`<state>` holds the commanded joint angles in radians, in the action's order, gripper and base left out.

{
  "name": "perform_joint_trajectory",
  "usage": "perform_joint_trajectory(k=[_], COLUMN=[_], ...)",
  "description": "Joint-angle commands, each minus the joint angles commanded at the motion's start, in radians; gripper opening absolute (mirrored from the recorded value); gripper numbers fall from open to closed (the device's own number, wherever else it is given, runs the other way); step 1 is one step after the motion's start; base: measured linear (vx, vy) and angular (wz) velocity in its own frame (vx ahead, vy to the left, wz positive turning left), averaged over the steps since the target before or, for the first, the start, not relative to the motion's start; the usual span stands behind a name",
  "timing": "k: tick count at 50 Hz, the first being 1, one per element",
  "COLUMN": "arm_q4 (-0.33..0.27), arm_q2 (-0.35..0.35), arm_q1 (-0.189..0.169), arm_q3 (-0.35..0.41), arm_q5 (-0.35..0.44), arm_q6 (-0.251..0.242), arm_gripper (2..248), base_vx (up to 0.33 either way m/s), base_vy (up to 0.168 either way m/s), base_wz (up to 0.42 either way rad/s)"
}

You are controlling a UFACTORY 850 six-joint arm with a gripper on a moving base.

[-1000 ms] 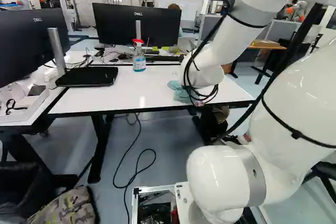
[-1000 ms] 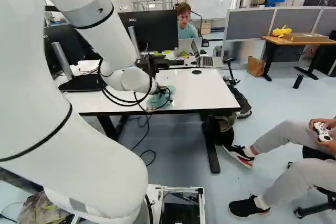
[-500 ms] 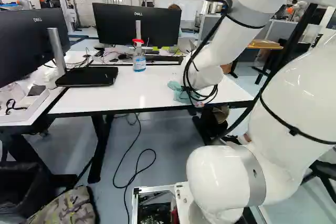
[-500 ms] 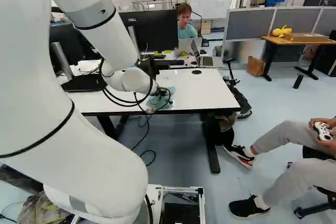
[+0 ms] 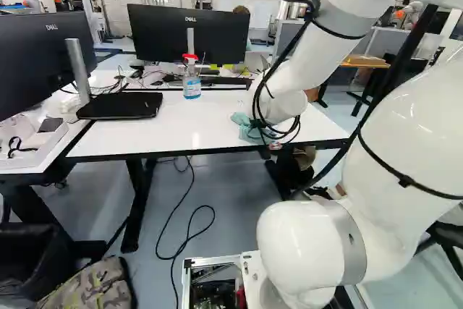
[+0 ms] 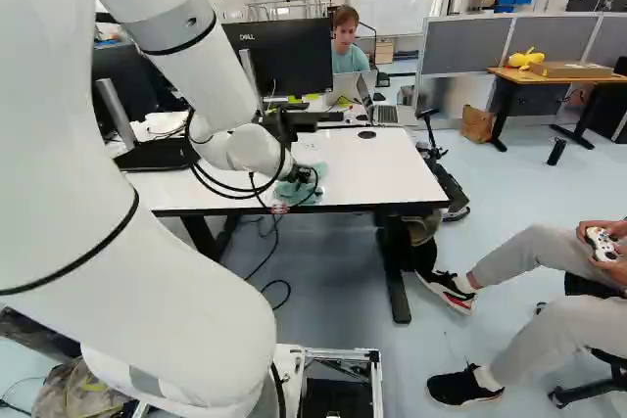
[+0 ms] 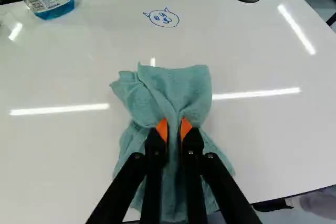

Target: Clean the table with the green towel

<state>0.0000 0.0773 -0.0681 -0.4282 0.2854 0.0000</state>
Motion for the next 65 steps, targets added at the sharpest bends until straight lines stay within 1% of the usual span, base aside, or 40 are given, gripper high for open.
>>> perform_joint_trajectory(k=[9, 44, 55, 65], arm_q4=[0.0, 0.0, 0.0, 0.0], arm_q2=[-0.031, -0.208, -0.259, -0.293], arm_q1=[-0.005, -0.048, -0.041, -0.02], arm_q3=[-0.031, -0.216, -0.273, -0.312], arm_q5=[0.0, 0.0, 0.0, 0.0], arm_q6=[0.0, 0.0, 0.0, 0.0], arm_gripper=[48, 48, 48, 48], base_vx=[0.0, 0.0, 0.0, 0.0], base_vy=[0.0, 0.0, 0.0, 0.0], base_wz=[0.0, 0.0, 0.0, 0.0])
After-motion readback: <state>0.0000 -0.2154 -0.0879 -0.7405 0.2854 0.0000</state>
